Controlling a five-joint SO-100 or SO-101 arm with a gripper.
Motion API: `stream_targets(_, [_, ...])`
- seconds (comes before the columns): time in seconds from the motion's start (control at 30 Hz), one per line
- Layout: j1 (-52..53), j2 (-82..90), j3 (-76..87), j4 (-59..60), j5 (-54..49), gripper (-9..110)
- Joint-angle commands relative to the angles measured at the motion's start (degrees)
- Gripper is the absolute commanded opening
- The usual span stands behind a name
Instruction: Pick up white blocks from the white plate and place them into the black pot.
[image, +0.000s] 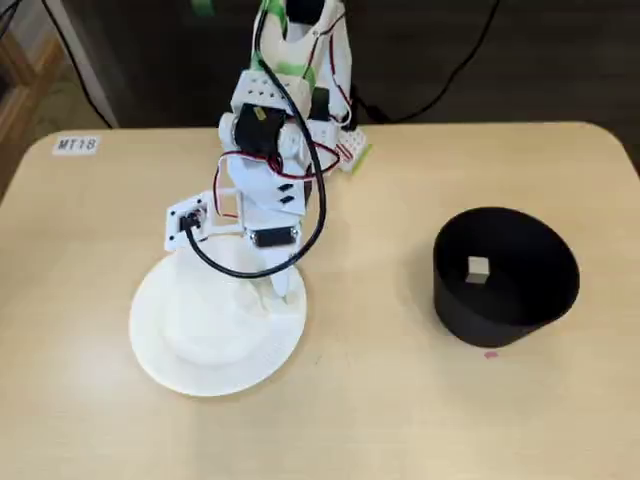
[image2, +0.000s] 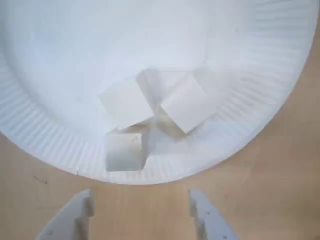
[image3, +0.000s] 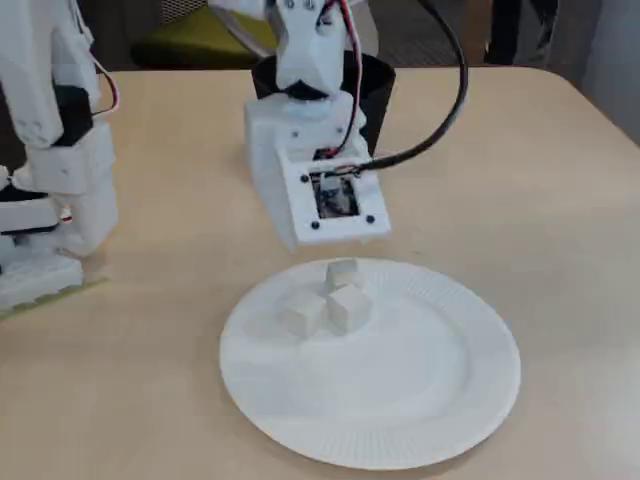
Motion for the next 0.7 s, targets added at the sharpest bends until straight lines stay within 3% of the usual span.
stream_targets(0.0, [0.70,-0.88,-2.55,-0.88,-0.44,29])
stream_targets(0.37, [3.25,-3.43,-2.55,-5.98,0.35,34])
stream_targets(0.67, [2.29,-6.15,-2.55,-8.53,0.79,24])
